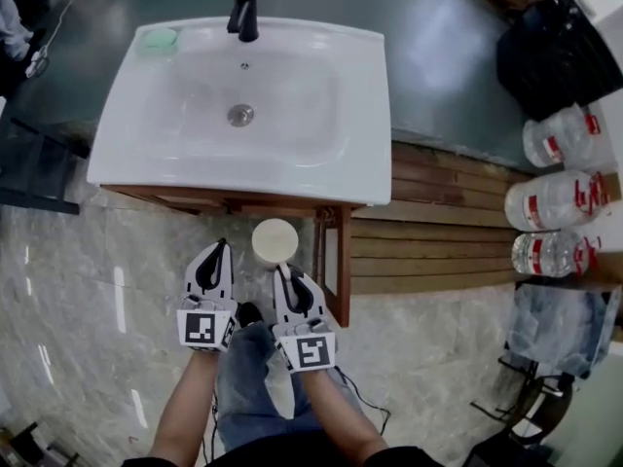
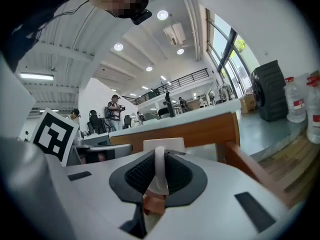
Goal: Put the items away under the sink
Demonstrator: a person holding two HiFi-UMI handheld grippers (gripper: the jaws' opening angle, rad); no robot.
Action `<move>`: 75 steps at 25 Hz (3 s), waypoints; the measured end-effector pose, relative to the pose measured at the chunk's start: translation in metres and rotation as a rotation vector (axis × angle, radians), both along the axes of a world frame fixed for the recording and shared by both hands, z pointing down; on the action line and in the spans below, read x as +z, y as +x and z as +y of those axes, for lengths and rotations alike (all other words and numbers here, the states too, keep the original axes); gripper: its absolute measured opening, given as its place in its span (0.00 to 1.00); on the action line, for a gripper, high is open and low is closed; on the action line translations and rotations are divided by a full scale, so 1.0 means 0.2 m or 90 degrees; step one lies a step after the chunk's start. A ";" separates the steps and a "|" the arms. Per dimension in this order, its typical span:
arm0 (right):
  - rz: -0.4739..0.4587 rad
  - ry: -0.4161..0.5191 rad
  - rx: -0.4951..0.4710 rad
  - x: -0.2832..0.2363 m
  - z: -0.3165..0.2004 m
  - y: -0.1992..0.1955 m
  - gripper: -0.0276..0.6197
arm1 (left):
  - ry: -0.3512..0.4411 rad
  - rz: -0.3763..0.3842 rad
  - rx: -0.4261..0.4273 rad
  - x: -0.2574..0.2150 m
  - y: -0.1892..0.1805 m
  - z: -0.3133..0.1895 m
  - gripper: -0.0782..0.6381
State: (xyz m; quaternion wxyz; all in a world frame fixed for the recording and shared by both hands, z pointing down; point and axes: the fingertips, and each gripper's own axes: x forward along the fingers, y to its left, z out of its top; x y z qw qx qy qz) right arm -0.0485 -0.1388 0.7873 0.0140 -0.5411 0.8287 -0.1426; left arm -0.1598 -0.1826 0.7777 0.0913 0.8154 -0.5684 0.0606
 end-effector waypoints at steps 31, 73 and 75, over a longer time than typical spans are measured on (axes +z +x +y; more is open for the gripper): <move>0.113 0.041 0.155 1.14 -0.72 0.13 0.23 | 0.011 0.007 0.016 0.78 0.04 -0.10 0.12; 0.105 0.184 0.138 -2.26 0.35 0.83 0.06 | 0.145 0.013 -0.055 -2.32 -0.12 0.59 0.12; 0.107 0.187 0.142 -2.27 0.35 0.86 0.06 | 0.150 0.011 -0.058 -2.33 -0.11 0.59 0.12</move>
